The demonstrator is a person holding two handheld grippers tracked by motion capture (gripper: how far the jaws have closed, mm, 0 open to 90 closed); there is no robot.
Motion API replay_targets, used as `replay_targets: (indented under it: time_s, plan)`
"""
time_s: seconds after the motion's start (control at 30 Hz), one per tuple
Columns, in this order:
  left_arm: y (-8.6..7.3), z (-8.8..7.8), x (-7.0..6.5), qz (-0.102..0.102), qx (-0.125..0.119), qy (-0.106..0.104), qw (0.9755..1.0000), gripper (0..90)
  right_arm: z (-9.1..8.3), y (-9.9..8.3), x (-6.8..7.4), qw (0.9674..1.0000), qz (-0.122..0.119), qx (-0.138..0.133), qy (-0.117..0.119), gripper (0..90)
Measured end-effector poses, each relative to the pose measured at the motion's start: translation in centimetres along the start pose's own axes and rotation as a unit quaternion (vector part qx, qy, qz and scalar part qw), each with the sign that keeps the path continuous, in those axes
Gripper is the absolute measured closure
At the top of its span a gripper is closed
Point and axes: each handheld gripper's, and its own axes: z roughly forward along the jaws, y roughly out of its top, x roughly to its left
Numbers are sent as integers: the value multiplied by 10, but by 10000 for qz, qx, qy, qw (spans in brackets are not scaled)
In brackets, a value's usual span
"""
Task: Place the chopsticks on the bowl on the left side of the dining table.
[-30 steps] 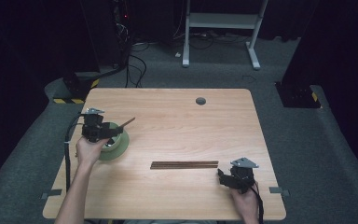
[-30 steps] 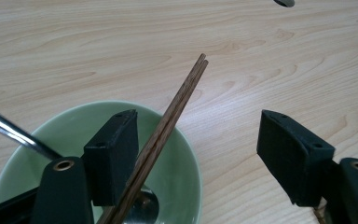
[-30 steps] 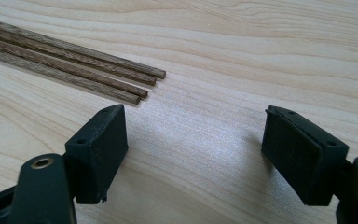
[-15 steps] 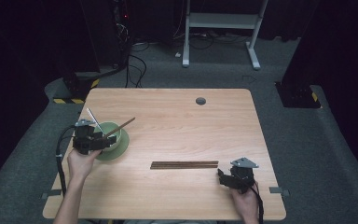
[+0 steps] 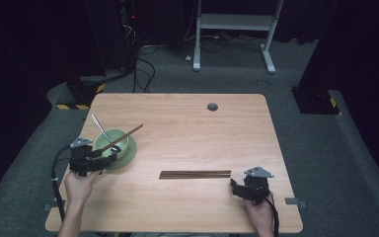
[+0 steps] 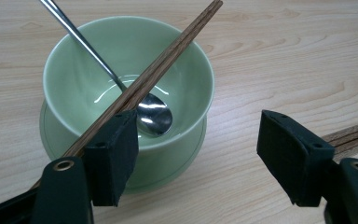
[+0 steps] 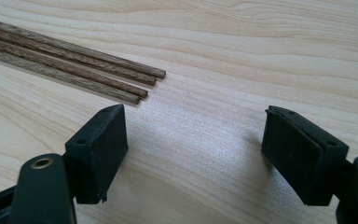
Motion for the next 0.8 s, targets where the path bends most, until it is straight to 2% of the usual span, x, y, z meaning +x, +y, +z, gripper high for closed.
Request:
replay_targets:
  time_s: [0.27,0.5,0.63,0.8]
  plan:
    - [-13,5,5,-156,12,139,9998,302,0,0,0,10000,-3,-1,-1,221]
    - [-16,5,8,-253,-25,196,9995,302,0,0,0,10000,-1,-2,-1,221]
    - [-17,6,12,-373,-52,125,9992,301,0,0,0,10000,-2,-2,-1,221]
    - [-18,6,16,-403,-108,132,9990,301,0,0,0,10000,-1,-2,-1,221]
